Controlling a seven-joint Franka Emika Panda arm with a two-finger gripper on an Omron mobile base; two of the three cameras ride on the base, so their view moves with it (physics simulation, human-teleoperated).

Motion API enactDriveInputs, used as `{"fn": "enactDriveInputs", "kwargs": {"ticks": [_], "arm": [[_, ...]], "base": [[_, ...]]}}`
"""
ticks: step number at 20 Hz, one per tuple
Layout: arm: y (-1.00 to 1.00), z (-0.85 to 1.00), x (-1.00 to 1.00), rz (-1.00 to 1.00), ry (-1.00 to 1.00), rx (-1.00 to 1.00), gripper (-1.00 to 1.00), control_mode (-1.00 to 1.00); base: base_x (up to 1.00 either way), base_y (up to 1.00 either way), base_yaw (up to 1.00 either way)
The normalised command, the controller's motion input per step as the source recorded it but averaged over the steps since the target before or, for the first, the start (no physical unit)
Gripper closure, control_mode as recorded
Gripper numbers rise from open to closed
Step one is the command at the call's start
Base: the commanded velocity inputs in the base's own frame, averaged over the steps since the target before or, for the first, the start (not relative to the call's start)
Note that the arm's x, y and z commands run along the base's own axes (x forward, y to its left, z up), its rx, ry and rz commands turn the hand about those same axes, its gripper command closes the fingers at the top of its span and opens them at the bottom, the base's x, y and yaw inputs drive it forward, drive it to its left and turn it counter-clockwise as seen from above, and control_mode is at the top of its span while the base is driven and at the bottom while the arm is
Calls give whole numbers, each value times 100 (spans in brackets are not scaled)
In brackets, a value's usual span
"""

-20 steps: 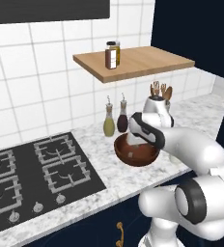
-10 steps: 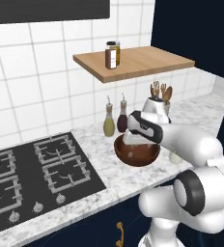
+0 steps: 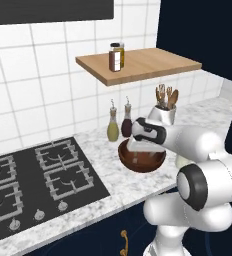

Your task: Grab a lemon wedge from the fridge and one ice cube from the ice bowl, and put them in the glass of lemonade.

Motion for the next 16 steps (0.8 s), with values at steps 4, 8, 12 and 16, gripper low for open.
{"fn": "enactDriveInputs", "kwargs": {"ticks": [4, 8, 12, 16], "arm": [[0, -31, 15, 0, 0, 0, -100, -100], [4, -19, 27, 0, 0, 0, -100, -100], [1, -18, 27, 0, 0, 0, -100, -100], [0, -29, 20, 0, 0, 0, -100, -100]], "base": [[0, 0, 0], [0, 0, 0], [0, 0, 0], [0, 0, 0]]}}
